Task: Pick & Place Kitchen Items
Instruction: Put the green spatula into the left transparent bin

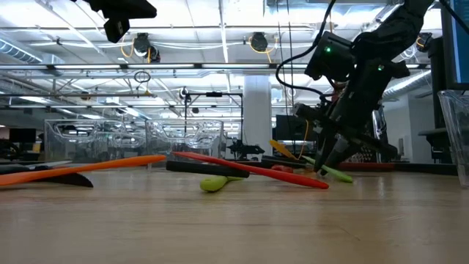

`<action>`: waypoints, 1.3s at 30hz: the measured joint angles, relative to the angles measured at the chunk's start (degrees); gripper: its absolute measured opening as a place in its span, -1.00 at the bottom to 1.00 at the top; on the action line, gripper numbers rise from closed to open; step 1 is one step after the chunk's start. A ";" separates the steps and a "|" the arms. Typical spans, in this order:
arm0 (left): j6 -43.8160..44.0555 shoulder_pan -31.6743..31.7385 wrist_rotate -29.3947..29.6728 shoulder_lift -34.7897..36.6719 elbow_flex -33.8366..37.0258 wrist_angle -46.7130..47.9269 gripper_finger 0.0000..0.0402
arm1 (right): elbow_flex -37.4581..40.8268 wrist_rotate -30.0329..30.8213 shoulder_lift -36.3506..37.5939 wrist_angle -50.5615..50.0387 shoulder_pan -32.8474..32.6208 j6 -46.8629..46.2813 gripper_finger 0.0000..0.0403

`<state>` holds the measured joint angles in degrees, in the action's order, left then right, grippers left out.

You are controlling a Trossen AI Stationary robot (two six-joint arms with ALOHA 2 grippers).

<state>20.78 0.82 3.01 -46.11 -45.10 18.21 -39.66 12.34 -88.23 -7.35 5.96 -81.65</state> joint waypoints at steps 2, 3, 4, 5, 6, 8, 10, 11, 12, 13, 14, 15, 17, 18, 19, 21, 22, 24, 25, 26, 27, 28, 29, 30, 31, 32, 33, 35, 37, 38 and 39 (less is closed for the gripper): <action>0.02 0.01 0.00 0.00 0.00 0.00 -0.86 | 0.01 -0.15 0.49 -0.12 -0.03 -0.02 -0.88; 0.00 0.00 0.00 -0.02 0.00 -0.02 -0.87 | 0.02 -0.29 0.73 -0.15 -0.03 -0.02 -0.88; 0.00 0.00 0.00 0.00 0.00 0.00 -0.87 | 0.02 -0.51 1.02 0.02 -0.03 -0.02 -0.88; 0.02 0.00 0.00 0.00 0.00 -0.02 -0.88 | 0.02 -1.02 1.63 0.06 -0.03 -0.04 -0.88; 0.02 0.00 0.00 -0.01 0.00 0.00 -0.89 | 0.02 -1.66 2.44 -0.06 -0.03 -0.05 -0.87; 0.12 0.02 0.00 0.00 0.00 -0.04 -0.92 | -0.02 -2.20 3.93 0.29 -0.09 -0.48 -0.86; 0.20 0.01 0.00 -0.02 0.00 -0.04 -0.95 | -0.02 -3.45 5.97 -0.97 -0.36 -0.99 -0.86; 0.27 0.02 0.00 0.00 0.00 -0.08 -0.97 | 0.00 -3.75 7.04 -1.05 -0.58 -1.05 -0.86; 0.29 0.05 0.00 0.00 0.00 -0.13 -0.98 | -0.02 -4.76 8.24 -1.02 -0.80 -1.06 -0.87; 0.32 0.10 0.00 -0.02 0.00 -0.14 -0.99 | -0.02 -5.74 9.47 -1.55 -1.10 -1.13 -0.88; 0.35 0.11 0.00 -0.02 0.00 -0.25 -0.99 | -0.02 -6.57 10.85 -2.51 -1.37 -1.21 -0.88; 0.48 0.11 -0.03 -0.01 -0.02 -0.38 -0.99 | -0.02 -7.15 12.11 -3.15 -1.73 -1.33 -0.88; 0.74 0.22 0.00 -0.01 -0.02 -0.41 -0.96 | -0.02 -7.99 14.67 -4.08 -2.42 -1.66 -0.88; 0.92 0.22 -0.01 0.00 -0.02 -0.57 -0.94 | -0.02 -7.97 16.16 -4.86 -2.83 -1.66 -0.88; 1.48 0.22 0.00 -0.02 -0.02 -0.64 -0.92 | -0.02 -7.95 17.42 -4.82 -3.22 -1.61 -0.88; 2.70 0.22 0.00 -0.02 -0.02 -0.79 -0.89 | -0.02 -7.81 19.98 -3.07 -4.01 -1.06 -0.88; 3.69 0.22 -0.05 -0.02 -0.02 -1.06 -0.87 | -0.02 -7.64 21.02 -1.96 -4.35 -0.37 -0.88; 5.69 0.22 -0.07 -0.02 -0.02 -1.98 -0.86 | -0.04 -7.35 22.59 3.25 -4.77 1.13 -0.88; 6.21 0.22 -0.10 -0.06 -0.02 -2.29 -0.86 | -0.04 -6.59 23.15 5.85 -5.04 2.10 -0.88; 6.56 0.22 -0.27 -0.36 -0.04 -2.85 -0.86 | -0.04 -6.19 23.48 8.74 -5.20 3.20 -0.88; 6.75 0.22 -0.46 -0.62 -0.08 -3.66 -0.87 | -0.04 -6.13 23.58 12.47 -5.27 4.38 -0.88; 6.92 0.21 -0.51 -0.87 -0.09 -4.30 -0.87 | -0.11 -5.90 23.58 15.76 -5.27 5.68 -0.88; 7.40 0.12 -0.61 -1.47 -0.09 -5.26 -0.87 | -0.11 -5.20 23.55 18.58 -5.28 7.02 -0.88; 8.24 0.04 -0.73 -2.34 -0.09 -7.35 -0.86 | -0.11 -4.83 23.24 21.54 -5.27 8.46 -0.88; 8.71 0.00 -1.07 -3.05 -0.13 -9.19 -0.85 | -0.13 -4.77 22.72 24.87 -5.25 9.90 -0.88; 9.05 0.00 -1.29 -3.97 -0.11 -10.22 -0.83 | -0.13 -4.65 22.24 27.39 -5.19 11.36 -0.88; 9.62 0.00 -1.52 -5.16 -0.09 -11.95 -0.80 | -0.13 -4.64 21.73 29.53 -5.19 12.68 -0.88; 10.95 0.00 -2.07 -7.87 -0.11 -16.36 -0.72 | -0.13 -4.66 20.70 34.42 -4.90 14.79 -0.88; 12.17 0.00 -3.05 -10.57 -0.09 -19.62 -0.62 | -0.13 -4.64 19.36 38.66 -4.84 16.44 -0.88; 12.90 0.00 -3.30 -12.15 -0.09 -22.00 -0.57 | -0.13 -4.64 18.82 40.08 -4.84 17.18 -0.88; 13.54 0.00 -3.46 -13.67 -0.09 -23.98 -0.52 | -0.08 -4.64 18.24 41.40 -4.84 17.91 -0.88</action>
<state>34.31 0.82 -0.46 -59.78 -45.19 -5.77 -39.74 7.70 -69.99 34.04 1.13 -63.74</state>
